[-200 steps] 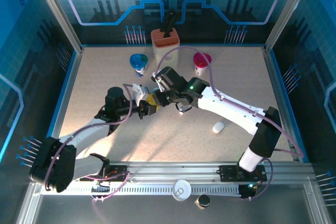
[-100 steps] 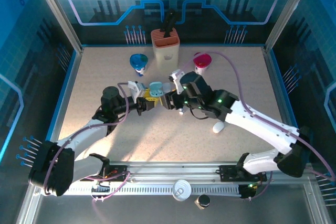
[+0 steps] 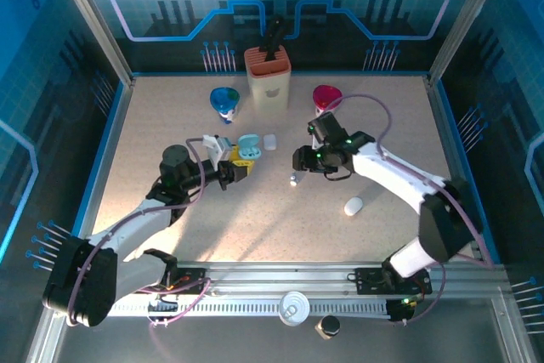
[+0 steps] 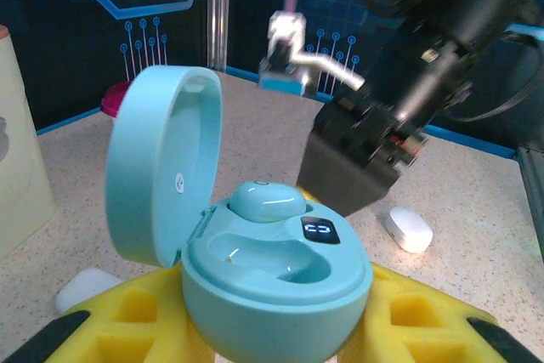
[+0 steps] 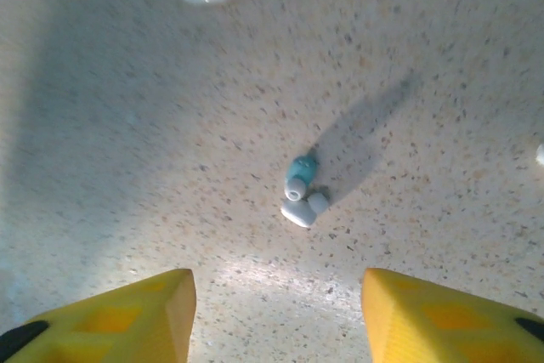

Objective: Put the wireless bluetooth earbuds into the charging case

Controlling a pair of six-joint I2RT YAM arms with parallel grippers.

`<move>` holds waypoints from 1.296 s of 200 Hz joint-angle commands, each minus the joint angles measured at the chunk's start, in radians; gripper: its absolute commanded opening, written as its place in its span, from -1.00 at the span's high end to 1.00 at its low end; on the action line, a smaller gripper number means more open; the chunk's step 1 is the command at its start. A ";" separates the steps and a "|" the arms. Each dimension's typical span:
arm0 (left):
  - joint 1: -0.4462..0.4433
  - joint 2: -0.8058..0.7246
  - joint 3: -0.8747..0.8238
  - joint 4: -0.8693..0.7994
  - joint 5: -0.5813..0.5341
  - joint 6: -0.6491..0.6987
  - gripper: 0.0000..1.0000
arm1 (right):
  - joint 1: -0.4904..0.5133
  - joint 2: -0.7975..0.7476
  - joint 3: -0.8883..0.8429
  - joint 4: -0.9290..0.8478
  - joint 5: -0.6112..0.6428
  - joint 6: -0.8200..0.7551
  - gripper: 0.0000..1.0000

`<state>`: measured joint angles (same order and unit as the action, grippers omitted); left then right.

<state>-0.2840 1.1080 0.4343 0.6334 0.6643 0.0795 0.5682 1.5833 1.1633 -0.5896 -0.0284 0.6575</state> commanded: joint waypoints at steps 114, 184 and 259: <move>0.011 -0.049 -0.034 -0.010 0.000 0.015 0.35 | 0.025 0.382 0.254 -0.174 -0.076 -0.062 0.49; 0.011 -0.052 -0.030 -0.021 0.001 0.019 0.35 | 0.025 0.431 0.278 -0.167 -0.073 -0.067 0.66; 0.011 -0.049 -0.035 -0.019 0.000 0.020 0.35 | 0.000 0.274 0.195 -0.187 0.013 -0.055 0.79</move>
<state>-0.2840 1.0706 0.4156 0.6071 0.6647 0.0807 0.5823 1.9610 1.3987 -0.7441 -0.0528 0.5945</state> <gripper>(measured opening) 0.336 0.108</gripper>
